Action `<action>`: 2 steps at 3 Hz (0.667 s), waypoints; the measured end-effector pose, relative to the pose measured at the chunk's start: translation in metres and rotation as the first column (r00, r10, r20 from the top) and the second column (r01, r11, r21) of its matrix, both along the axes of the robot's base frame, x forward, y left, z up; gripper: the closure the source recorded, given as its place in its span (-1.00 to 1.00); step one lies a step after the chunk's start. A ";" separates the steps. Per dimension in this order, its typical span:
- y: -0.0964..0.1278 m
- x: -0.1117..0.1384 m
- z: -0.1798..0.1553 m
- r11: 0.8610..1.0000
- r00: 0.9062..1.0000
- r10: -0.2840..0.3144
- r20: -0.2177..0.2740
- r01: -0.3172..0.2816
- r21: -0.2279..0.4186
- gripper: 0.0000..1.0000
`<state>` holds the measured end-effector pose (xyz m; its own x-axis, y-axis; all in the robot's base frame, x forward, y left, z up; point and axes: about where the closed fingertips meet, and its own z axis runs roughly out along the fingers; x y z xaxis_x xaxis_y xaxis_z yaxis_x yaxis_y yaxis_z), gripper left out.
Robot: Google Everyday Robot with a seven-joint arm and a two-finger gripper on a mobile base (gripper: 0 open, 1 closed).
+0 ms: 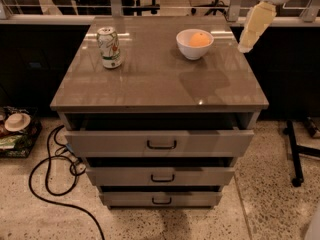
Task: Pick orange from white bowl and place on counter
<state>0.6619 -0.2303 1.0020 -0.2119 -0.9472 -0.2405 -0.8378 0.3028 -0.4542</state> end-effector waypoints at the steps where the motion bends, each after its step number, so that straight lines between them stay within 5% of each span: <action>1: 0.000 0.000 0.000 1.000 1.000 0.000 0.000 0.000 0.000 -1.00; 2: 0.012 0.029 -0.005 1.000 0.999 0.012 0.044 -0.013 0.017 -1.00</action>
Offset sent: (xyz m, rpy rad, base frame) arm 0.0856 0.0317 -0.0069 0.0508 -0.1345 0.0334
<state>0.6910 -0.2183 0.9974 -0.1889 -0.9454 -0.2656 -0.8211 0.3004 -0.4853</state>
